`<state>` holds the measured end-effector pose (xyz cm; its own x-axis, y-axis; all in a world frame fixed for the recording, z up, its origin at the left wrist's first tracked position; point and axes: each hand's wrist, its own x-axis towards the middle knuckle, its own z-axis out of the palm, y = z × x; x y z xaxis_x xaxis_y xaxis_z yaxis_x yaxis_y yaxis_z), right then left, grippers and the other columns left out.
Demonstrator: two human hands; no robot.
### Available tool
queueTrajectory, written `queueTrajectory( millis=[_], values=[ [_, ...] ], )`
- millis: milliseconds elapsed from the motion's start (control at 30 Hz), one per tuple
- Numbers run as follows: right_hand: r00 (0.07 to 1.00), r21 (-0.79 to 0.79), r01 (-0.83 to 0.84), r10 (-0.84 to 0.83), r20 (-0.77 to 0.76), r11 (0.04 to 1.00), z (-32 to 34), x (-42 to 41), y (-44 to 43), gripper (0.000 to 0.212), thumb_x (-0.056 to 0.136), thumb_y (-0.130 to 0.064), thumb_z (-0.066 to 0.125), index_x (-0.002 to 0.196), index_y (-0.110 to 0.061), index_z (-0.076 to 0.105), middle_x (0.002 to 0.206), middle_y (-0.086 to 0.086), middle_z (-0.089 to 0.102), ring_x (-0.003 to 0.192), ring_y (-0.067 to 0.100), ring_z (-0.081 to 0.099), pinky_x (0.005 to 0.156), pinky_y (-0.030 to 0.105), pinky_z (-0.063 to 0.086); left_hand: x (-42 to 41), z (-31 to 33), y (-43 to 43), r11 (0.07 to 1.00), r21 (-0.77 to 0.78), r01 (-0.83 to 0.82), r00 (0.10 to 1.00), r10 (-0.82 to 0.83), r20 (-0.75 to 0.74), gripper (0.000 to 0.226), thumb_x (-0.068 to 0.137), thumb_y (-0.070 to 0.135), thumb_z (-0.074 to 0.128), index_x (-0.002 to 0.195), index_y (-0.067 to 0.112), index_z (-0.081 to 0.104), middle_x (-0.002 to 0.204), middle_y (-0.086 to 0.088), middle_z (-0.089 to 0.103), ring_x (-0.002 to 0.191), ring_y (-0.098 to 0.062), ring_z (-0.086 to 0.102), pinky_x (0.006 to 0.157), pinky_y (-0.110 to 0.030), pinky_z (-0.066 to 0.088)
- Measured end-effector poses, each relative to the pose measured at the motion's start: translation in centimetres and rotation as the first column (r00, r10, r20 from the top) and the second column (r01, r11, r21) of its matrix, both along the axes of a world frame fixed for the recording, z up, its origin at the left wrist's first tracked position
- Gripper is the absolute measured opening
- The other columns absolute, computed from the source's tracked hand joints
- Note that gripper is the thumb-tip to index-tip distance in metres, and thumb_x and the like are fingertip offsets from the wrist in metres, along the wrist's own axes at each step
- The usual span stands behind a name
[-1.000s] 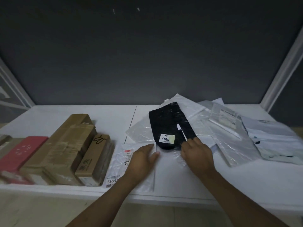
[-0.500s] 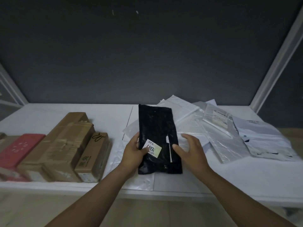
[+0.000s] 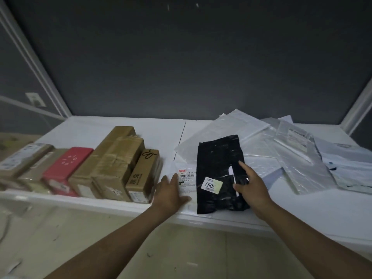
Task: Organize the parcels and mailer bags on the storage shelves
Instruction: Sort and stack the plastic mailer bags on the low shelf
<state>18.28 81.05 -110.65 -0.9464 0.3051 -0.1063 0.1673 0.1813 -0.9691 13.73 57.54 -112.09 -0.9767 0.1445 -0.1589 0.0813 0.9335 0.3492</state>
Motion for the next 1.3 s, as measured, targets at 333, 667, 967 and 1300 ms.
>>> queueTrajectory(
  millis=[333,667,967,1300],
  values=[
    [0.995,-0.101,0.09,-0.086,0.043,0.991,0.5,0.6,1.1,0.062,0.087,0.008,0.06,0.138,-0.025,0.048,0.113,-0.003,0.057,0.084,0.0,0.057,0.063,0.017,0.047,0.2,0.8,-0.4,0.901,0.427,-0.08,0.995,0.097,-0.018,0.078,0.077,0.011,0.078,0.144,0.02,0.041,0.135,0.0,0.057,0.116,-0.017,0.059,0.096,-0.029,0.05],
    [0.982,0.219,-0.165,0.139,0.132,0.962,-0.7,-0.3,-3.7,0.055,0.084,-0.004,0.07,0.136,-0.012,0.051,0.122,0.003,0.058,0.099,0.01,0.049,0.076,0.014,0.035,-0.4,6.5,-3.0,0.852,0.512,0.111,0.775,0.248,-0.581,0.049,0.093,0.01,0.06,0.139,0.022,0.048,0.12,0.007,0.058,0.102,-0.002,0.05,0.086,-0.017,0.042],
    [0.996,0.067,-0.075,0.078,-0.039,0.995,1.9,-1.8,-5.6,0.041,0.094,-0.035,0.057,0.13,-0.016,0.056,0.137,0.004,0.051,0.122,0.017,0.051,0.101,0.028,0.038,-0.7,7.3,-2.4,0.496,0.864,0.09,0.942,0.24,-0.236,0.06,0.091,0.004,0.061,0.14,0.033,0.042,0.126,-0.001,0.059,0.096,-0.013,0.067,0.07,-0.034,0.06],
    [0.991,-0.099,0.123,-0.116,0.073,0.988,-0.1,-0.6,-0.5,0.062,0.084,0.002,0.067,0.136,-0.021,0.041,0.113,-0.001,0.059,0.103,0.02,0.058,0.092,0.037,0.05,0.0,2.3,0.5,0.927,0.325,0.188,0.972,-0.222,0.072,0.082,0.096,0.04,0.053,0.154,0.014,0.002,0.142,-0.008,0.049,0.123,-0.019,0.052,0.096,-0.027,0.043]
  ],
)
